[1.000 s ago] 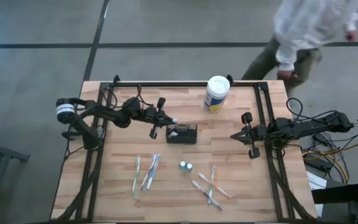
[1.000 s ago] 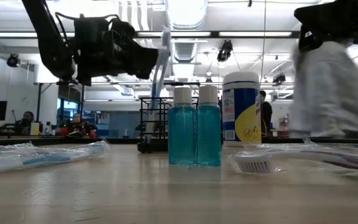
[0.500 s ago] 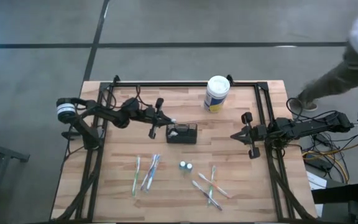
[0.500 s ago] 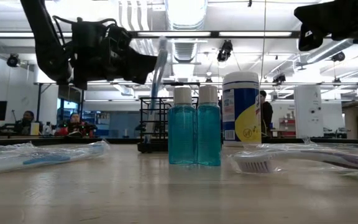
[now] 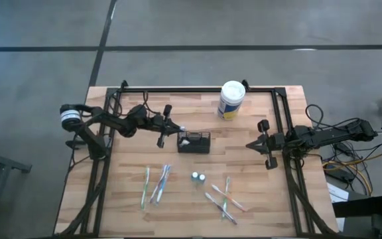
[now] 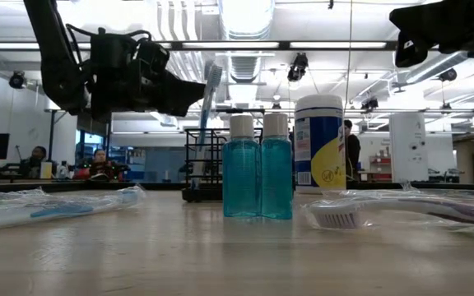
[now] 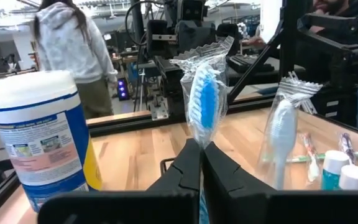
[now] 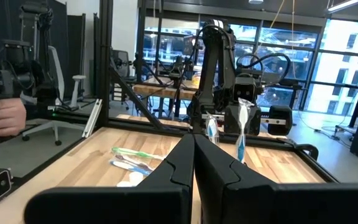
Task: Pick & Place toothbrushing station
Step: Put the blue toothbrush into the black wire organizer
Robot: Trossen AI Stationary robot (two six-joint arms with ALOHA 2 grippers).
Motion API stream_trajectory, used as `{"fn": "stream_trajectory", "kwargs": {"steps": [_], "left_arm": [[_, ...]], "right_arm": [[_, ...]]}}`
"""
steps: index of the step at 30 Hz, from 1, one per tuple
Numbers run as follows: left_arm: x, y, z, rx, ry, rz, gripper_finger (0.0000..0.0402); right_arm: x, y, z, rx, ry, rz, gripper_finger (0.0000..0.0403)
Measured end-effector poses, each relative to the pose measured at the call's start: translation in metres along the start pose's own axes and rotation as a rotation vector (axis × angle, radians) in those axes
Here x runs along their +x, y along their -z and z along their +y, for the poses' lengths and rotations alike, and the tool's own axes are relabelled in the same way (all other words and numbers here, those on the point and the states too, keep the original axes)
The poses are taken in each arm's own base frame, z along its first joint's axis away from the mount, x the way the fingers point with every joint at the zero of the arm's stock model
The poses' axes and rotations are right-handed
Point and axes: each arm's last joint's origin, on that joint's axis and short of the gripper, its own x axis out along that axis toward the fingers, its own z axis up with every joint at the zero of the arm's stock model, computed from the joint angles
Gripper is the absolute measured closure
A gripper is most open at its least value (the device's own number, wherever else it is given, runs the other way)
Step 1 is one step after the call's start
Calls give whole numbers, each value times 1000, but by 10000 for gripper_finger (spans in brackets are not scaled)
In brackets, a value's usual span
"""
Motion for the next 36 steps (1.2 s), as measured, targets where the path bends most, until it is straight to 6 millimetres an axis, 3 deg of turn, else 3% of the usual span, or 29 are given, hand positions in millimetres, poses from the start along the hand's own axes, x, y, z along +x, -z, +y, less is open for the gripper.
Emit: {"fn": "stream_trajectory", "kwargs": {"steps": [24,36], "left_arm": [[-1,13,0,-16,-64,130,396],[-2,15,0,-30,-71,142,318]], "right_arm": [[0,0,0,0,0,1,394],[0,0,0,1,0,2,394]]}}
